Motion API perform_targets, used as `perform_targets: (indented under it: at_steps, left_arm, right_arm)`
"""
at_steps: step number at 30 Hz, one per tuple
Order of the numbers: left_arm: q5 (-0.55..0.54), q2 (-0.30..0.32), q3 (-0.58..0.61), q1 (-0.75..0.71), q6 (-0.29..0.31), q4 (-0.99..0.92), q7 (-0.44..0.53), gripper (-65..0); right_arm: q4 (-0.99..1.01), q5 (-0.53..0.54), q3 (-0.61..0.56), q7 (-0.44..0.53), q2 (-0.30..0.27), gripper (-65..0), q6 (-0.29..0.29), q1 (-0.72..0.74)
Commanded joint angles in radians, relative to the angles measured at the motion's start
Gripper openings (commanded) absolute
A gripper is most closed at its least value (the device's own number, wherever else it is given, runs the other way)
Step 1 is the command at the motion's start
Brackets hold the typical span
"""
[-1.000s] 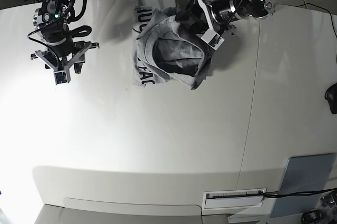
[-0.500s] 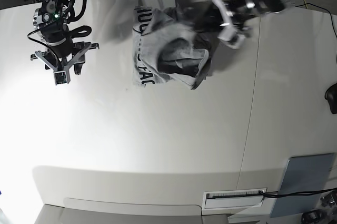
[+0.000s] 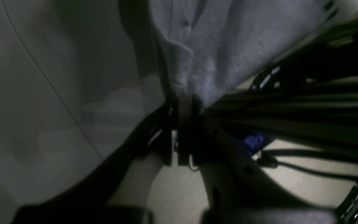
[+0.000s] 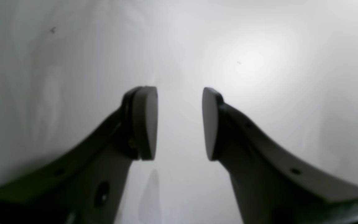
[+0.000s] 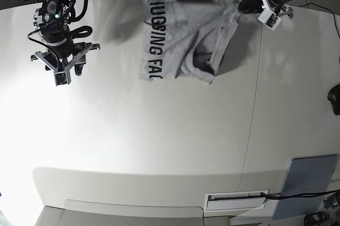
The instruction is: Fold the T-shirt properly
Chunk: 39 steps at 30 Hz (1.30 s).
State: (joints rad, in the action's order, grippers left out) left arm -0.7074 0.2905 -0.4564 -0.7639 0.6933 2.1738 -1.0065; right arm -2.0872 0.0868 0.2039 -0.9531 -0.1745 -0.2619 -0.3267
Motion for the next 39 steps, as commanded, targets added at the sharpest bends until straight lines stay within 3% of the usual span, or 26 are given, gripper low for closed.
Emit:
perform_targets:
  at_steps: [1, 4, 6, 9, 11, 16, 19, 23, 27, 32, 33, 35, 38, 39]
  left_arm:
    - [-0.005, 0.006, -0.004, -0.005, 0.005, 0.017, 0.021, -60.7]
    - [0.035, 0.007, -0.004, 0.003, 0.005, 0.017, 0.081, -38.4]
    - [0.066, 0.006, -0.004, 0.017, 0.005, 0.017, 0.163, -29.4]
    - [0.068, 0.006, -0.004, 0.059, -0.055, 0.017, 0.294, -29.0]
    - [0.048, 0.006, -0.004, 0.105, -0.119, 0.015, 0.328, -29.0]
    - [-0.018, 0.006, 0.042, 0.250, -0.235, -0.029, 0.308, -29.0]
    - [0.027, 0.005, 0.132, 0.339, -0.259, -0.089, 0.272, -29.0]
    - [0.077, -0.001, 0.282, 0.433, -0.340, -0.216, 0.270, -29.0]
    - [0.084, -0.024, 0.364, 0.501, -0.346, -0.323, 0.272, -29.0]
    - [0.087, -0.049, 0.369, 0.569, -0.346, -0.403, 0.270, -29.2]
    - [0.087, -0.053, 0.369, 0.577, -0.346, -0.415, 0.266, -29.8]
    - [0.087, -0.058, 0.369, 0.583, -0.346, -0.432, 0.252, -37.1]
    - [0.087, -0.054, 0.366, 0.582, -0.346, -0.433, 0.241, -60.1]
    - [0.088, -0.049, 0.356, 0.584, -0.346, -0.431, 0.247, -65.0]
  right_arm:
    - [-0.019, 0.002, 0.006, 0.022, -0.008, -41.2, 0.000, 0.005]
    - [-0.019, 0.002, 0.006, 0.022, -0.008, -41.2, 0.001, 0.006]
    - [-0.019, 0.002, 0.006, 0.023, -0.008, -41.2, 0.001, 0.005]
    - [-0.019, 0.002, 0.006, 0.022, -0.008, -41.2, 0.000, 0.005]
    - [-0.019, 0.002, 0.006, 0.021, -0.008, -41.2, 0.001, 0.005]
    - [-0.019, 0.003, 0.006, 0.018, -0.008, -41.2, 0.000, 0.005]
    - [-0.019, 0.002, 0.006, 0.018, -0.008, -41.2, 0.000, 0.005]
    - [-0.019, 0.002, 0.006, 0.007, -0.008, -41.2, 0.000, 0.005]
    - [-0.019, 0.002, 0.006, 0.000, -0.008, -41.2, 0.000, 0.005]
    - [-0.019, 0.002, 0.006, -0.002, -0.008, -41.2, 0.000, 0.005]
    - [-0.019, 0.002, 0.006, -0.002, -0.008, -41.2, 0.000, 0.005]
    - [-0.019, 0.002, 0.006, -0.004, -0.008, -41.2, 0.000, 0.005]
    - [-0.019, 0.002, 0.006, -0.005, -0.008, -41.2, 0.000, 0.005]
    - [-0.019, 0.002, 0.006, -0.004, -0.008, -41.2, 0.000, 0.005]
